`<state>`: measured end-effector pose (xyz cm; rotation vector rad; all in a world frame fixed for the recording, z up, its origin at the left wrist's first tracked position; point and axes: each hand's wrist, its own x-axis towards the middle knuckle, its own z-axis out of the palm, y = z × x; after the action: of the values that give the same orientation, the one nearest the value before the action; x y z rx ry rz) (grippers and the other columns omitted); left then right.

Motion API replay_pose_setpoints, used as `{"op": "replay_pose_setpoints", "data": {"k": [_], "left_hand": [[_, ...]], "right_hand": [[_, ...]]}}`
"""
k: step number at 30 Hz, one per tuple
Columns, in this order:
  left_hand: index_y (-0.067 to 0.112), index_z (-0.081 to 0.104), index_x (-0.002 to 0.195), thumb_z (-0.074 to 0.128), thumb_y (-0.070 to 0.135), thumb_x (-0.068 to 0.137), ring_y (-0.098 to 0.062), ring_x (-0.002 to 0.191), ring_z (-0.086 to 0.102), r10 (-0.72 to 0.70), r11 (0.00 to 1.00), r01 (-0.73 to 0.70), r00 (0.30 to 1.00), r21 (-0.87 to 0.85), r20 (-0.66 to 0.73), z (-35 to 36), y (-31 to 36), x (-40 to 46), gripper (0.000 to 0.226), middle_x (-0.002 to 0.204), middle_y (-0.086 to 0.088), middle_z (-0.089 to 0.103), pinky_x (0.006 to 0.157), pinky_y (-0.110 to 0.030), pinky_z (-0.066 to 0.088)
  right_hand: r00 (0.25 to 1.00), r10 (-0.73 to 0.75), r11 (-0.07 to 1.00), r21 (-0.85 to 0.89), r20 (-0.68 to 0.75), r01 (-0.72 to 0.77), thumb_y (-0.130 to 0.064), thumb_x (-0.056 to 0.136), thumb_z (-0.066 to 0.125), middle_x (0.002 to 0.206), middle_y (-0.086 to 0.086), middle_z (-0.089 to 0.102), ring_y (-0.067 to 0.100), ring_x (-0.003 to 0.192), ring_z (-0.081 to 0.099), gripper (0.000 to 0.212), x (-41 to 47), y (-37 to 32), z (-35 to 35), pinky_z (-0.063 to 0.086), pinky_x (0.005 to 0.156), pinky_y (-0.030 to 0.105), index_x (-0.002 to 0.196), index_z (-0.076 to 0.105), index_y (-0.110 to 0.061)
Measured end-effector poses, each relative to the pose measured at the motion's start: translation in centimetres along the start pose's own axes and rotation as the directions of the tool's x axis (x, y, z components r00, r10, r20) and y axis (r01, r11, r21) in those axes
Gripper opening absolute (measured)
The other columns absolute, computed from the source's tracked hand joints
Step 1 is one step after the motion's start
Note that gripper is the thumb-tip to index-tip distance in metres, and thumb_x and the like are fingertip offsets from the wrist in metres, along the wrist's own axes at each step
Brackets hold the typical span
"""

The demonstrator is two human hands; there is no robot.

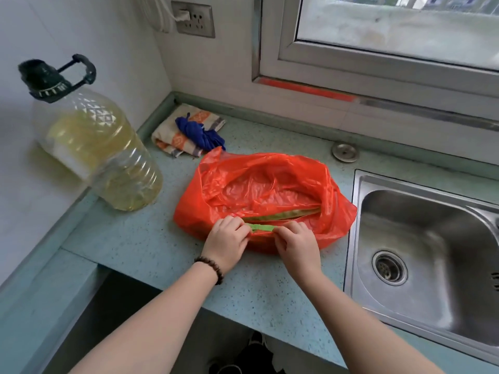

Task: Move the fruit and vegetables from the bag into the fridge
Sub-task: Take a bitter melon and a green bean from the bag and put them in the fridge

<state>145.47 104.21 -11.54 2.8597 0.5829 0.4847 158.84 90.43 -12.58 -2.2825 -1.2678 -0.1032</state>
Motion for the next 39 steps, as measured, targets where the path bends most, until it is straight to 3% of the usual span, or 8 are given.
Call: {"op": "replay_pose_setpoints", "data": {"k": [6, 12, 15, 19, 24, 27, 32, 39], "left_hand": [[0.020, 0.065, 0.083, 0.046, 0.023, 0.084, -0.017, 0.076, 0.055, 0.080, 0.997, -0.080, 0.996, -0.008, 0.029, -0.5, 0.3, -3.9, 0.019, 0.080, 0.005, 0.060, 0.071, -0.029, 0.042], [0.021, 0.066, 0.080, 0.072, 0.016, 0.073, -0.016, 0.074, 0.056, -0.003, 1.000, 0.007, 0.989, -0.024, 0.149, 1.2, 0.3, -8.7, 0.011, 0.079, 0.006, 0.061, 0.065, -0.030, 0.050], [0.020, 0.066, 0.084, 0.073, 0.022, 0.074, -0.017, 0.077, 0.056, -0.015, 0.999, 0.021, 0.980, -0.031, 0.198, 1.2, 0.3, -9.5, 0.012, 0.082, 0.005, 0.060, 0.067, -0.032, 0.052], [0.019, 0.066, 0.099, 0.054, 0.041, 0.084, -0.017, 0.090, 0.056, 0.015, 0.997, -0.006, 0.993, -0.075, 0.121, 0.1, 1.1, -8.2, 0.029, 0.095, 0.002, 0.061, 0.079, -0.031, 0.048], [0.014, 0.064, 0.109, 0.047, 0.038, 0.088, -0.023, 0.104, 0.055, 0.018, 0.994, -0.019, 1.000, -0.104, -0.016, -1.3, 2.9, -2.8, 0.036, 0.108, -0.005, 0.062, 0.090, -0.037, 0.045], [0.015, 0.060, 0.117, 0.055, 0.038, 0.086, -0.027, 0.111, 0.053, 0.038, 0.997, -0.032, 0.996, -0.070, 0.078, -1.1, 3.0, 0.4, 0.040, 0.116, -0.007, 0.059, 0.096, -0.041, 0.043], [0.019, 0.048, 0.132, 0.053, 0.060, 0.082, -0.026, 0.122, 0.043, 0.082, 0.995, -0.097, 0.935, 0.027, 0.346, 0.4, 2.4, 1.6, 0.064, 0.130, -0.006, 0.050, 0.106, -0.039, 0.033], [0.019, 0.045, 0.134, 0.062, 0.054, 0.078, -0.024, 0.113, 0.050, 0.025, 0.995, -0.058, 0.939, 0.086, 0.342, 2.2, 1.4, 1.2, 0.069, 0.121, -0.003, 0.056, 0.101, -0.037, 0.036]], "right_hand": [[1.000, 0.010, 1.000, -0.014, -0.006, -0.010, -0.022, 0.084, 0.060, 0.077, -0.002, 0.061, 0.024, 0.070, 0.053, 0.009, -4.8, -1.3, -0.1, 0.043, 0.059, 0.034, 0.086, 0.067, -0.018], [0.992, 0.068, 0.996, -0.064, 0.108, -0.061, -0.035, 0.086, 0.047, 0.076, -0.004, 0.060, 0.025, 0.071, 0.053, 0.026, -9.4, -2.2, 1.2, 0.046, 0.061, 0.034, 0.083, 0.069, -0.021], [0.985, 0.107, 0.992, -0.076, 0.132, -0.097, -0.038, 0.087, 0.046, 0.077, -0.004, 0.060, 0.024, 0.073, 0.053, 0.029, -9.9, -2.6, 1.2, 0.048, 0.063, 0.037, 0.082, 0.069, -0.021], [0.990, 0.123, 0.992, -0.017, 0.069, -0.122, -0.040, 0.090, 0.045, 0.090, -0.003, 0.063, 0.021, 0.083, 0.054, 0.032, -8.5, -3.1, 0.2, 0.048, 0.072, 0.034, 0.095, 0.068, -0.019], [0.978, 0.206, 0.978, 0.030, -0.034, -0.205, -0.036, 0.090, 0.044, 0.112, 0.006, 0.061, 0.025, 0.105, 0.051, 0.037, -4.2, -2.1, -1.5, 0.044, 0.090, 0.039, 0.112, 0.063, -0.013], [0.978, 0.205, 0.977, 0.058, 0.045, -0.207, -0.023, 0.088, 0.053, 0.113, 0.005, 0.060, 0.026, 0.106, 0.051, 0.028, -1.3, -0.4, -2.0, 0.045, 0.090, 0.041, 0.113, 0.063, -0.015], [0.963, 0.142, 0.981, 0.098, 0.231, -0.168, -0.015, 0.088, 0.055, 0.108, 0.003, 0.061, 0.025, 0.102, 0.051, 0.021, 2.3, 1.6, -1.9, 0.043, 0.087, 0.035, 0.106, 0.066, -0.017], [0.913, 0.098, 0.995, -0.032, 0.396, -0.093, -0.021, 0.088, 0.055, 0.107, 0.002, 0.058, 0.026, 0.103, 0.046, 0.024, 4.8, 2.8, -0.3, 0.042, 0.087, 0.043, 0.110, 0.066, -0.025]]}}
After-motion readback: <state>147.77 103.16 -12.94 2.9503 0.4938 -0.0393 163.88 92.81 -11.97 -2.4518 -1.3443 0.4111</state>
